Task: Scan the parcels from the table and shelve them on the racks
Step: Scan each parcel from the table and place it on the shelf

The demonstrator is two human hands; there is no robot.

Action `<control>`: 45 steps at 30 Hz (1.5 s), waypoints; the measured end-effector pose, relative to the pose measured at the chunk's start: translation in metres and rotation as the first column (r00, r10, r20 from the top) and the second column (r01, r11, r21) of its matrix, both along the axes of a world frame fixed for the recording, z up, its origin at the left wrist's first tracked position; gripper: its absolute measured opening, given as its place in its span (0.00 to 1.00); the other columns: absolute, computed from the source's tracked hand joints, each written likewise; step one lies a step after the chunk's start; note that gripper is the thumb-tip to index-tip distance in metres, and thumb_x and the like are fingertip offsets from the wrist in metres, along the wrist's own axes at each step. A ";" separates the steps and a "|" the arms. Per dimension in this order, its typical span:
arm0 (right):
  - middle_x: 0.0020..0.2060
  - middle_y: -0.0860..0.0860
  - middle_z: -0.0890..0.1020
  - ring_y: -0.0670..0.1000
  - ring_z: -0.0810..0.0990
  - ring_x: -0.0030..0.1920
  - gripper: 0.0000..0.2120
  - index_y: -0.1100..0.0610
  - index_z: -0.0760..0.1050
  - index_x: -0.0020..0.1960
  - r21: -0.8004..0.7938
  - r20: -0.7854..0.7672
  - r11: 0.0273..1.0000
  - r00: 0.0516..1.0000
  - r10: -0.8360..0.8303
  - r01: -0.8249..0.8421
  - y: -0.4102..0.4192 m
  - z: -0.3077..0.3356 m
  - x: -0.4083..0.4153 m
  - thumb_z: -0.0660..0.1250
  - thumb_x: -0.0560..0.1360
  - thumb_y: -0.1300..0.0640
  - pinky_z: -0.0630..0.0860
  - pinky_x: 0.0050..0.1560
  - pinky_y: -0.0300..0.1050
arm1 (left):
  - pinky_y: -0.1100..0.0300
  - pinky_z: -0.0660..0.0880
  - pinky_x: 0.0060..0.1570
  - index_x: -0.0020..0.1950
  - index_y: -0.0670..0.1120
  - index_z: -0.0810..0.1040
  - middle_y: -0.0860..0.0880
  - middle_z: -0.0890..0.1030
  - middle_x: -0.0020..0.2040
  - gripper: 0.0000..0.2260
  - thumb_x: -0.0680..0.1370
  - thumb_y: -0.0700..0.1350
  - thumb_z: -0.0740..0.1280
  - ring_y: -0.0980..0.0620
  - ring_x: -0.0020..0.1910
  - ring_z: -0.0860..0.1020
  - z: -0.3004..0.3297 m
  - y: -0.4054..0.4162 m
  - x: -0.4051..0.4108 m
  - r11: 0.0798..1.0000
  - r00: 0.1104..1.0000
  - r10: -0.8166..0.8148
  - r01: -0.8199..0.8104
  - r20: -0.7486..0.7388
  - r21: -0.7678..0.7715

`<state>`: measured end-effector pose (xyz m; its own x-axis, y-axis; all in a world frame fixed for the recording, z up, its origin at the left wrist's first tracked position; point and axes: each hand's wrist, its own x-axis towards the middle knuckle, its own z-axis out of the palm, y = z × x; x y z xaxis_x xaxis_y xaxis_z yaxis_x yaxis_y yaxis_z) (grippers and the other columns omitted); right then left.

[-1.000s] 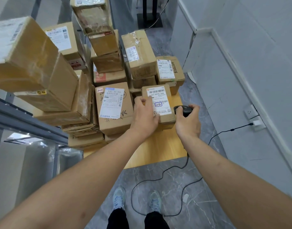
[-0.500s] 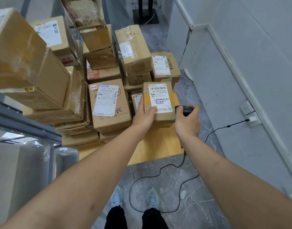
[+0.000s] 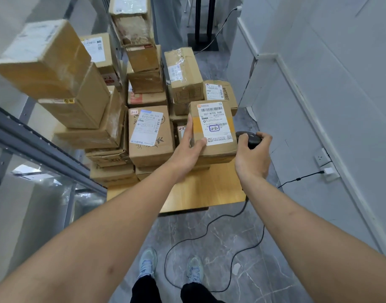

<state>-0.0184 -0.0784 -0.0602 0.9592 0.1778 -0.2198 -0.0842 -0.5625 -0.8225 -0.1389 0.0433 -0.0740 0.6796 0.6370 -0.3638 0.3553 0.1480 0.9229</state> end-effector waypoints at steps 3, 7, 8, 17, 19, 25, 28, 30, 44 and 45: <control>0.45 0.43 0.79 0.51 0.79 0.46 0.15 0.43 0.66 0.66 0.013 0.043 0.999 0.998 0.038 -0.039 -0.004 0.020 -0.014 0.60 0.82 0.40 0.75 0.45 0.51 | 0.47 0.62 0.79 0.76 0.80 0.42 0.60 0.66 0.80 0.32 0.87 0.53 0.59 0.53 0.77 0.67 0.017 -0.007 -0.022 0.992 0.998 -0.050 0.047 0.025 0.119; 0.43 0.39 0.76 0.47 0.78 0.45 0.15 0.43 0.66 0.67 0.065 0.100 0.993 0.991 0.091 -0.098 -0.007 0.048 -0.044 0.61 0.82 0.41 0.73 0.43 0.49 | 0.54 0.59 0.79 0.82 0.70 0.43 0.64 0.57 0.82 0.31 0.88 0.52 0.58 0.60 0.79 0.61 0.035 -0.018 -0.062 0.963 0.995 -0.087 0.072 0.045 0.261; 0.43 0.38 0.75 0.47 0.77 0.45 0.15 0.42 0.66 0.67 0.078 0.111 0.991 0.989 0.099 -0.108 -0.008 0.054 -0.054 0.61 0.82 0.41 0.72 0.43 0.49 | 0.57 0.57 0.78 0.83 0.69 0.43 0.66 0.55 0.81 0.31 0.88 0.52 0.58 0.64 0.78 0.59 0.038 -0.021 -0.074 0.953 0.994 -0.091 0.072 0.054 0.294; 0.46 0.37 0.78 0.45 0.81 0.47 0.14 0.43 0.69 0.66 0.262 0.182 0.925 0.955 0.233 -0.275 -0.030 0.096 -0.163 0.63 0.81 0.45 0.77 0.50 0.49 | 0.47 0.61 0.80 0.78 0.78 0.46 0.71 0.64 0.77 0.30 0.87 0.55 0.61 0.59 0.79 0.64 0.058 -0.059 -0.209 0.911 0.997 0.011 -0.040 0.073 0.410; 0.49 0.38 0.80 0.48 0.82 0.51 0.13 0.42 0.70 0.64 0.273 0.193 0.900 0.936 0.294 -0.339 -0.035 0.099 -0.196 0.64 0.81 0.44 0.78 0.53 0.51 | 0.48 0.62 0.80 0.80 0.76 0.46 0.74 0.64 0.75 0.31 0.86 0.56 0.61 0.59 0.79 0.65 0.060 -0.071 -0.244 0.894 0.995 0.050 -0.083 0.087 0.441; 0.52 0.37 0.78 0.47 0.78 0.56 0.12 0.42 0.71 0.64 0.305 0.181 0.811 0.866 0.465 -0.499 -0.047 0.109 -0.301 0.64 0.82 0.44 0.73 0.59 0.47 | 0.57 0.69 0.75 0.81 0.72 0.47 0.76 0.70 0.70 0.31 0.86 0.55 0.62 0.66 0.73 0.70 0.063 -0.105 -0.351 0.871 0.977 0.178 -0.212 0.117 0.443; 0.48 0.35 0.77 0.47 0.78 0.55 0.09 0.41 0.70 0.61 0.324 0.145 0.764 0.827 0.543 -0.558 -0.049 0.110 -0.350 0.64 0.82 0.44 0.75 0.62 0.49 | 0.45 0.68 0.76 0.80 0.76 0.48 0.65 0.73 0.73 0.32 0.82 0.62 0.63 0.54 0.74 0.73 0.053 -0.118 -0.406 0.855 0.959 0.262 -0.282 0.107 0.436; 0.50 0.38 0.79 0.49 0.81 0.55 0.10 0.39 0.71 0.61 0.326 0.137 0.726 0.790 0.598 -0.606 -0.050 0.110 -0.383 0.64 0.81 0.41 0.79 0.62 0.56 | 0.47 0.70 0.76 0.80 0.75 0.49 0.64 0.73 0.74 0.31 0.83 0.59 0.63 0.56 0.73 0.73 0.052 -0.130 -0.438 0.847 0.946 0.300 -0.322 0.119 0.424; 0.52 0.43 0.81 0.52 0.83 0.54 0.12 0.35 0.69 0.58 0.344 0.020 0.410 0.443 0.896 -0.845 -0.041 0.109 -0.536 0.62 0.76 0.36 0.82 0.58 0.62 | 0.52 0.72 0.73 0.77 0.79 0.47 0.58 0.76 0.74 0.30 0.82 0.62 0.61 0.54 0.70 0.77 0.040 -0.194 -0.591 0.622 0.728 0.677 -0.642 0.102 0.448; 0.53 0.44 0.82 0.53 0.83 0.54 0.14 0.33 0.68 0.57 0.340 0.013 0.382 0.410 0.912 -0.859 -0.042 0.110 -0.544 0.61 0.73 0.34 0.82 0.58 0.63 | 0.51 0.71 0.73 0.76 0.80 0.46 0.59 0.77 0.73 0.30 0.82 0.63 0.60 0.53 0.70 0.77 0.038 -0.199 -0.598 0.604 0.705 0.704 -0.657 0.085 0.451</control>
<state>-0.5626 -0.1207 0.0493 0.1737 0.9756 -0.1342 0.1977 -0.1680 -0.9657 -0.7370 -0.1556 -0.0364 -0.0363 0.9991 0.0213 0.3991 -0.0051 0.9169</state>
